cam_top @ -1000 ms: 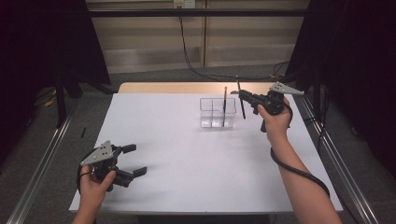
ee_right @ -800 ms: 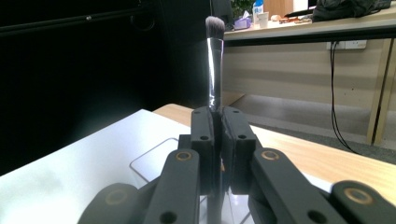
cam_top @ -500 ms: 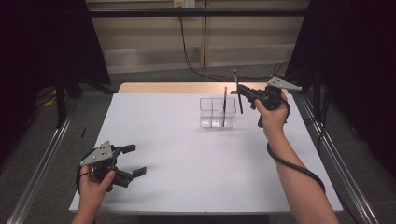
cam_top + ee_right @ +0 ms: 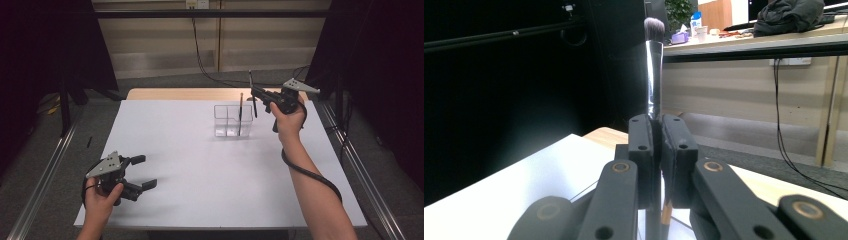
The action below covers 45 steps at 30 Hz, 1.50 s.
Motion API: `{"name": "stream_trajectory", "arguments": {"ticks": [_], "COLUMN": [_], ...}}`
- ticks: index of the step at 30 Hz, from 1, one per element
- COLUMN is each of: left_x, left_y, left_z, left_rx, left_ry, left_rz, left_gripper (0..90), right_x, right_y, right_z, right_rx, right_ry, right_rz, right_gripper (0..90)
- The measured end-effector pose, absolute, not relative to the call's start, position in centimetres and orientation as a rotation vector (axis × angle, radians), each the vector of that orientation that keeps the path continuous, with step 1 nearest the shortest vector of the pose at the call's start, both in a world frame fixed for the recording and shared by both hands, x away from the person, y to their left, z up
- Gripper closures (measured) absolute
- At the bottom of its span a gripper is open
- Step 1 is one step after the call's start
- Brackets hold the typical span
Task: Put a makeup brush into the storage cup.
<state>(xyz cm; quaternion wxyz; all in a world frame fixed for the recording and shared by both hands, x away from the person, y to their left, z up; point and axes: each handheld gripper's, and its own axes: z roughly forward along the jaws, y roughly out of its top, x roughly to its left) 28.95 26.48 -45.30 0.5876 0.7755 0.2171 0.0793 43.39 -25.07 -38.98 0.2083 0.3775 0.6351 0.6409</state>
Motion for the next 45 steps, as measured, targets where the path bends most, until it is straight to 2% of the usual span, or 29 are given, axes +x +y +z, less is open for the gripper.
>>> {"name": "stream_trajectory", "arguments": {"ticks": [45], "left_x": [28.8], "left_y": [27.0], "left_z": [-45.2], "left_rx": [1.790], "left_ry": [0.512], "left_rz": [0.185], "left_gripper": [1.6], "right_x": [44.6], "right_y": [-23.8], "right_z": [-40.6], "right_rx": [1.053], "right_ry": [1.757], "right_rz": [1.787], "right_gripper": [84.7]}}
